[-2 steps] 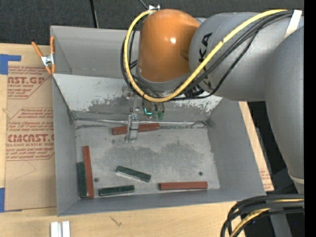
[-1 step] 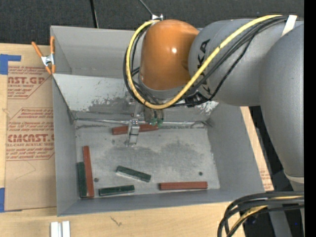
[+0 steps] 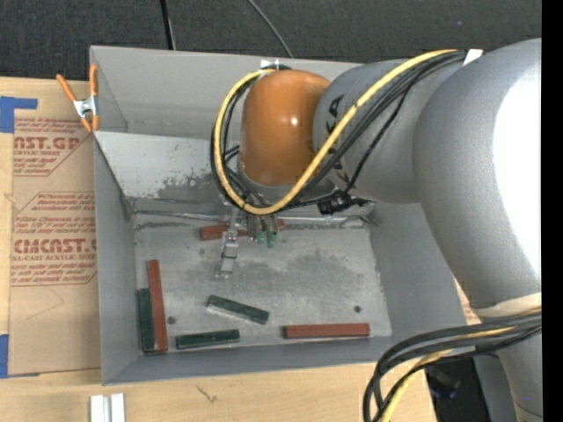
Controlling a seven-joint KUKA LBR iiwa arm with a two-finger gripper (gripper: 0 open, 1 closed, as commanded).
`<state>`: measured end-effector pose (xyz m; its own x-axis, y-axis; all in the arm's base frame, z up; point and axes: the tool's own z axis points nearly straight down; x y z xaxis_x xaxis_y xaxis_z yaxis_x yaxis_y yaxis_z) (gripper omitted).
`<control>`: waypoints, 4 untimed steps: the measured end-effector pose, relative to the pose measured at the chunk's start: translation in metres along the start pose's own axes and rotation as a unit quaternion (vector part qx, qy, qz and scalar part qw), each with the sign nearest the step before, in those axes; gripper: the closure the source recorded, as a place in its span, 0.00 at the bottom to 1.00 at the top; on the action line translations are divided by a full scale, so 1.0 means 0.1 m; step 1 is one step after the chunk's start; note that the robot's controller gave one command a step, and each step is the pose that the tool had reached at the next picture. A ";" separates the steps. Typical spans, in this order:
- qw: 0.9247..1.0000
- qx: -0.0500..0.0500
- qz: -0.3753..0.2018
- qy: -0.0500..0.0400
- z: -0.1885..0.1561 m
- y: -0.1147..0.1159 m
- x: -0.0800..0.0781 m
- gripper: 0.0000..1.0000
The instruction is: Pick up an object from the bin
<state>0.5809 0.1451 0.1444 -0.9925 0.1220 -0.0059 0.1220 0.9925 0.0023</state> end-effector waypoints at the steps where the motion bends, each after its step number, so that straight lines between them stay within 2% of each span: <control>1: 1.000 0.000 -0.015 0.002 0.49 -0.04 0.08 0.00; 2: 1.000 0.001 -0.015 0.003 0.70 -0.12 0.28 0.00; 3: 0.996 0.000 -0.094 0.001 0.72 -0.18 0.74 0.00; 4: 0.992 -0.001 -0.124 0.003 0.64 -0.56 0.85 0.00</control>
Offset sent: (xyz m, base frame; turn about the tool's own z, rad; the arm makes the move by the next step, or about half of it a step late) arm -0.0517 -0.0151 -0.0744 -0.1888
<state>0.4902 0.0996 0.0798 -0.9920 -0.1262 -0.0008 -0.1262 0.9920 0.0026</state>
